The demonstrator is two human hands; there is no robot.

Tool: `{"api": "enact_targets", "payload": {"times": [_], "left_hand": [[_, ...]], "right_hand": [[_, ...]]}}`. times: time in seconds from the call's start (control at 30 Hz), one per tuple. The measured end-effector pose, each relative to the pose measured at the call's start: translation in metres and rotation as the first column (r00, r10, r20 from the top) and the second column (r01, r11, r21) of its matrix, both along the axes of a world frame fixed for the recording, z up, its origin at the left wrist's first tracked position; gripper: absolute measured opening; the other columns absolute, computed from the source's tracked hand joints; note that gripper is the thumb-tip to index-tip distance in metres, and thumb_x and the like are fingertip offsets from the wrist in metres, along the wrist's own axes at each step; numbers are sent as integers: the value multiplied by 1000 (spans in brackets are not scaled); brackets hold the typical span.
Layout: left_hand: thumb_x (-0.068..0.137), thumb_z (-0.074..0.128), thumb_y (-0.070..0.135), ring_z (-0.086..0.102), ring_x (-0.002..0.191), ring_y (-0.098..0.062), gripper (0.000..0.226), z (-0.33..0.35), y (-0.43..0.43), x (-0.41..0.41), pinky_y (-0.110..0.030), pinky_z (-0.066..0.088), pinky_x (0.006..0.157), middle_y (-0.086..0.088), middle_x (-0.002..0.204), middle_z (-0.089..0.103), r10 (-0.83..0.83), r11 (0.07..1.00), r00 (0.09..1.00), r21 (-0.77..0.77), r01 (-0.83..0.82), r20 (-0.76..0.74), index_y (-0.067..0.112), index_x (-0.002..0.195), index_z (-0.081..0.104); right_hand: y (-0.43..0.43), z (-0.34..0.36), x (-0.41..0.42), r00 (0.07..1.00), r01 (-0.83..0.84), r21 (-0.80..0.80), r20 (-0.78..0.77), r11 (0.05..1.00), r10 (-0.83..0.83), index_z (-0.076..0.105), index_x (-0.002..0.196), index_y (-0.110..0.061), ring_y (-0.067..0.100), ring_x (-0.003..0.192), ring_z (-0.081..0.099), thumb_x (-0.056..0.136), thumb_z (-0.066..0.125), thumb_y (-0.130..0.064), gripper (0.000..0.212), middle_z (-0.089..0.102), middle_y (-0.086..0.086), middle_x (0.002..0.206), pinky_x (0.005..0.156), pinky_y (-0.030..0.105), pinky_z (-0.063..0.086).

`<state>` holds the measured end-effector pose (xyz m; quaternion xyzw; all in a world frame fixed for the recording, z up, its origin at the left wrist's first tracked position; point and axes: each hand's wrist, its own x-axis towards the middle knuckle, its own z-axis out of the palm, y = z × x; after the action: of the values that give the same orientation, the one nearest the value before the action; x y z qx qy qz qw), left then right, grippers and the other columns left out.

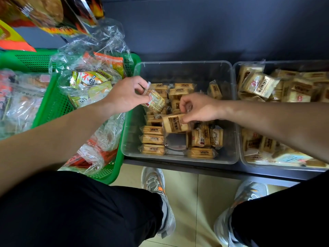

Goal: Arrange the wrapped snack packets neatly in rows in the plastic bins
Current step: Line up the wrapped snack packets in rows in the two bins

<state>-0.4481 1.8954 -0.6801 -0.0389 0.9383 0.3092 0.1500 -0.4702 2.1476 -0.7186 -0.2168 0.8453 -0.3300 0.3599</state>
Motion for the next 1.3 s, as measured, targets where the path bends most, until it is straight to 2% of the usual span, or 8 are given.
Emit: {"api": "enact_targets", "payload": {"times": [0.17, 0.33, 0.57, 0.67, 0.77, 1.0, 1.17, 1.3], "left_hand": [[84, 80, 29, 66, 86, 1, 26, -1, 0, 0, -25, 47, 86, 21, 92, 67, -4, 1000, 1000, 3, 4, -10, 33, 104, 63], [83, 81, 30, 66, 86, 0, 29, -4, -1, -1, -25, 48, 86, 20, 94, 68, -6, 1000, 1000, -6, 6, -9, 33, 106, 64], [85, 78, 34, 65, 82, 1, 39, -5, 6, 1, -30, 51, 87, 21, 92, 70, -49, 998, 998, -30, 48, -49, 32, 118, 59], [85, 78, 37, 67, 88, -9, 53, -8, 12, 2, -37, 50, 90, 16, 102, 70, -97, 994, 995, -52, 96, -22, 34, 129, 49], [84, 77, 38, 67, 80, -17, 60, -13, 18, 4, -42, 53, 85, 9, 106, 67, -154, 985, 988, -83, 154, 10, 40, 133, 42], [87, 75, 35, 59, 90, -13, 51, -18, 26, 1, -32, 39, 79, 7, 122, 58, -210, 971, 977, -106, 213, 34, 37, 133, 53], [86, 74, 33, 64, 84, -10, 49, -17, 23, -1, -33, 47, 78, 8, 118, 59, -177, 978, 984, -105, 178, 18, 33, 132, 56], [85, 76, 35, 63, 88, -14, 50, -19, 19, -2, -33, 45, 79, 7, 118, 58, -166, 980, 986, -109, 167, 21, 33, 130, 56]], "right_hand": [[-4, -17, 11, 973, -117, 147, -180, 982, 142, 62, 83, -18, 14, 83, 58, 82, 81, -23, 20, 63, -6, 86, 66, 27, 45], [-7, -22, 18, 848, -275, 408, -324, 871, 419, 51, 83, -29, 14, 78, 55, 81, 78, -31, 27, 58, -7, 86, 61, 30, 48], [-9, -18, 9, 806, -380, 492, -239, 783, 542, 50, 88, -31, 12, 79, 54, 85, 74, -46, 28, 58, -8, 90, 60, 29, 45], [0, -13, 2, 853, -391, 427, -165, 815, 496, 62, 109, -30, 14, 88, 59, 89, 70, -49, 30, 63, -8, 98, 65, 30, 46], [12, -3, -5, 870, -348, 413, -191, 841, 454, 62, 90, -28, 16, 82, 60, 92, 69, -40, 14, 63, -7, 88, 66, 32, 48], [19, -18, 15, 894, -238, 513, -217, 825, 393, 64, 101, -24, 14, 80, 62, 86, 66, -63, 42, 64, -5, 91, 72, 35, 56], [11, -23, 19, 940, -178, 412, -199, 893, 279, 61, 93, -18, 13, 77, 56, 85, 78, -34, 25, 57, -4, 84, 56, 26, 41], [11, -19, 18, 973, -161, 408, -87, 898, 214, 61, 96, -17, 8, 73, 51, 84, 80, -38, 30, 59, -4, 85, 54, 25, 34]]}}
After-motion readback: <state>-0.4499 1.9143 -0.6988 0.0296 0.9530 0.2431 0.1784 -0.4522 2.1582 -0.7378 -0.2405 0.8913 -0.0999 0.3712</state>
